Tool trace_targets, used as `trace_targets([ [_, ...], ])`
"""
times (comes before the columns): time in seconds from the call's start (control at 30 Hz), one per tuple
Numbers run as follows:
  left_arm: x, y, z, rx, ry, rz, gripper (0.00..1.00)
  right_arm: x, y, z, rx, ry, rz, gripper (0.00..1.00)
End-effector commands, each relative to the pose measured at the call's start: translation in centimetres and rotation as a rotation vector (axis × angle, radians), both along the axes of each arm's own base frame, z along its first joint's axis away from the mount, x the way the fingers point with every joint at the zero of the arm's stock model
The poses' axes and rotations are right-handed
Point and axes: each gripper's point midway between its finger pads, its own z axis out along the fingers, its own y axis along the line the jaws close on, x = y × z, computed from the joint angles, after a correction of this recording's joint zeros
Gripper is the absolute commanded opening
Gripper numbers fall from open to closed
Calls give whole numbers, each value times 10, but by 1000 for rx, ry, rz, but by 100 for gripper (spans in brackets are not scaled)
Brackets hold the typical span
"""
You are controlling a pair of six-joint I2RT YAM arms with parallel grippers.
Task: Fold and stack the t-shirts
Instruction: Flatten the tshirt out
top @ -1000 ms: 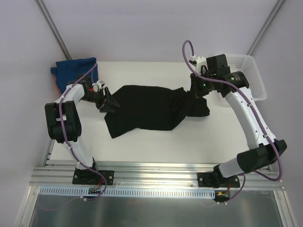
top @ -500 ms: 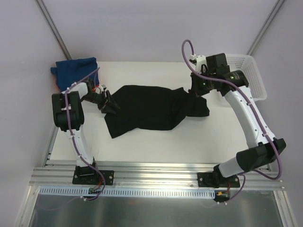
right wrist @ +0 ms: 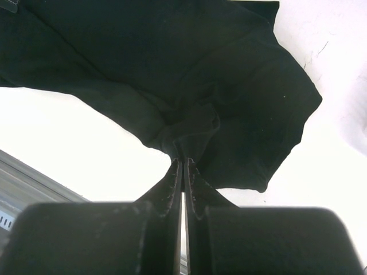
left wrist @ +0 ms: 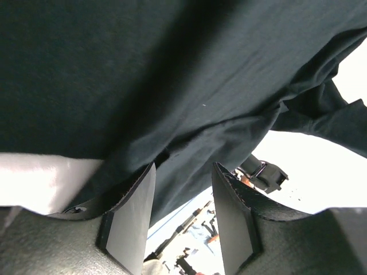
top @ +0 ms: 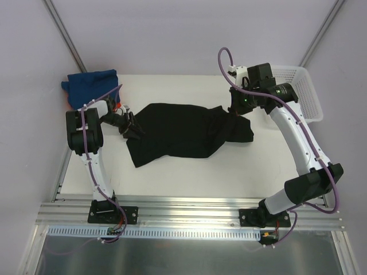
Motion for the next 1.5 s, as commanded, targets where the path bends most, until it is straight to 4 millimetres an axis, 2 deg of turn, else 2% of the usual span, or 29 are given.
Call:
trace_targets([
  [0.0,3,6,-2,16,-15,-10,44,7,-3,18,2,-55,-11,0],
  [0.4,5,-4,-7,5,-5,-29,40,10,-4,16,-6,-58,-19,1],
  [0.6,8,-12,-2,-4,-19,-43,35,10,-6,16,-7,-62,-22,0],
  [0.73,6,-18,2,-11,-27,-55,37,10,-8,13,-8,-59,-28,0],
  [0.87,6,-23,3,-13,-32,-68,34,13,-8,14,-5,-62,-34,1],
  [1.1,8,-28,4,-7,-39,-77,18,14,-10,12,-4,-56,-42,0],
  [1.13,6,-28,3,-6,-34,-77,11,13,-10,13,-3,-56,-42,0],
  [1.23,6,-27,4,5,-37,-75,0,13,-11,10,-6,-52,-45,0],
  [1.37,8,-25,8,21,-53,-71,0,15,-15,11,-16,-63,-54,0],
  [1.47,17,-20,28,44,-124,-68,0,21,-22,18,-35,-93,-81,0],
])
